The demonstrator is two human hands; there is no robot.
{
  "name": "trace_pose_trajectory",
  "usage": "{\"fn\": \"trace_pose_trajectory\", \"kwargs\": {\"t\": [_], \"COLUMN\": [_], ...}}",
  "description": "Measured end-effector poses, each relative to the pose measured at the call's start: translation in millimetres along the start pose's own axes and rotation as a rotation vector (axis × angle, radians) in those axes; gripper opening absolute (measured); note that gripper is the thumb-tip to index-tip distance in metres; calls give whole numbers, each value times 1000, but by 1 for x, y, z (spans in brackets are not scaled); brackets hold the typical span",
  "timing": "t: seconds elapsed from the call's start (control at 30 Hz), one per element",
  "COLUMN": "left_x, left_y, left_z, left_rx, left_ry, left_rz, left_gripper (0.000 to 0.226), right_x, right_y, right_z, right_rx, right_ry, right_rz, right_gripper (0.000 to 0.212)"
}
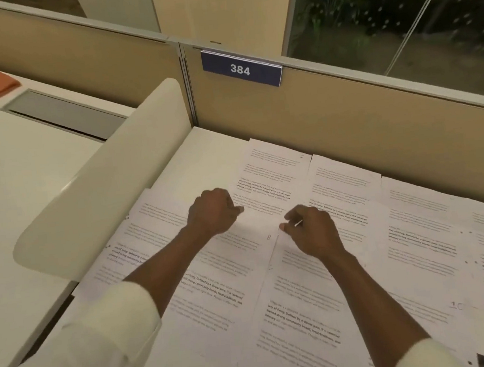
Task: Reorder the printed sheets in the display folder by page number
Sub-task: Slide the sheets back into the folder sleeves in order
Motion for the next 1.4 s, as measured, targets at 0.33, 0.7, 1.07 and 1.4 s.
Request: {"fn": "trace_pose_trajectory", "kwargs": {"t": [0.33,0.7,1.07,1.4], "left_x": [-28,-43,-16,51], "left_y": [103,144,138,60], "left_z": [-12,-30,-34,-44], "left_rx": [38,355,233,17], "left_ry": [-55,-351,-558,-572], "left_rz": [-10,61,63,-45], "left_gripper": [62,47,36,19], "right_x": [-38,-57,-50,-27], "right_y": [53,59,63,57], "right_z": [7,2,-7,-3], "right_rx": [0,-10,-94,-249], "right_ry": [-217,-140,136,516], "right_rz": [-7,-43,-174,-252], "right_gripper": [57,60,53,67]}}
Point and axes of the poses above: each hand's wrist, its own y-axis towards the middle knuckle, its own x-axis out of the back of the hand, z = x × y, the point moved 2 cm from there along y, towards the middle knuckle
